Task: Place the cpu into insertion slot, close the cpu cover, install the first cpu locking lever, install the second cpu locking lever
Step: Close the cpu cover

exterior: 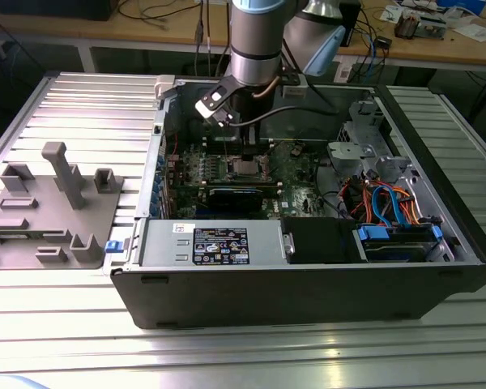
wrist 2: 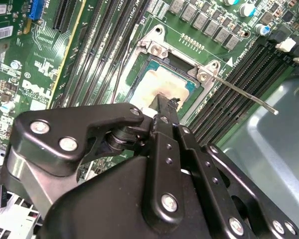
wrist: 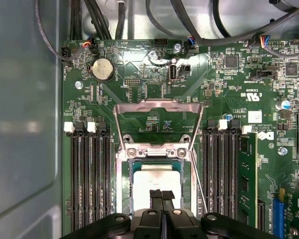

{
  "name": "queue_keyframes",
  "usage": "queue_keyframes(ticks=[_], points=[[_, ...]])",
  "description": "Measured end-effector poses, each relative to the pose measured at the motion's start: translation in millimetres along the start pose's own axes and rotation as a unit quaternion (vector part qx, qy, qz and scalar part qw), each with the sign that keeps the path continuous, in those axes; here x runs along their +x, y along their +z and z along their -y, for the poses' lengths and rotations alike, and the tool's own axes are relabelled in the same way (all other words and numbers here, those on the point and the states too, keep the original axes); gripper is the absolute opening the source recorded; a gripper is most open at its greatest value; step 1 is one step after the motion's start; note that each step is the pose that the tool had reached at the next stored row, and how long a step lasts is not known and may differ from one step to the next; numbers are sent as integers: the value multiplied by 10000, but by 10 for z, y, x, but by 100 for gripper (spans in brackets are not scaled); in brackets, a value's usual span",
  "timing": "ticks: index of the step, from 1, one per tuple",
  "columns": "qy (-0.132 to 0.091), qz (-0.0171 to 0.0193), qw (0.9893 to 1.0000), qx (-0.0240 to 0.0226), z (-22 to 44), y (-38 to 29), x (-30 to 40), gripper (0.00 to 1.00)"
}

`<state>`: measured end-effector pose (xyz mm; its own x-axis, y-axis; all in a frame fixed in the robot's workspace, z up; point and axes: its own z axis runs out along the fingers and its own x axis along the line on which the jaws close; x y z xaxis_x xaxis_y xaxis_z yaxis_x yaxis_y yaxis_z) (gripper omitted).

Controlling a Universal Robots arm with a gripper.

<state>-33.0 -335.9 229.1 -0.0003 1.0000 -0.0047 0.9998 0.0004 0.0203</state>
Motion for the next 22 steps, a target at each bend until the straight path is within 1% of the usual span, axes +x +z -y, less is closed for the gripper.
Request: queue_keyframes(ticks=[7,10,22], points=[[-1,9,10000,0,-3,-102,-1,11],[-1,15,10000,0,-3,-134,-1,11],[0,16,10000,0,-3,-149,-1,11]])
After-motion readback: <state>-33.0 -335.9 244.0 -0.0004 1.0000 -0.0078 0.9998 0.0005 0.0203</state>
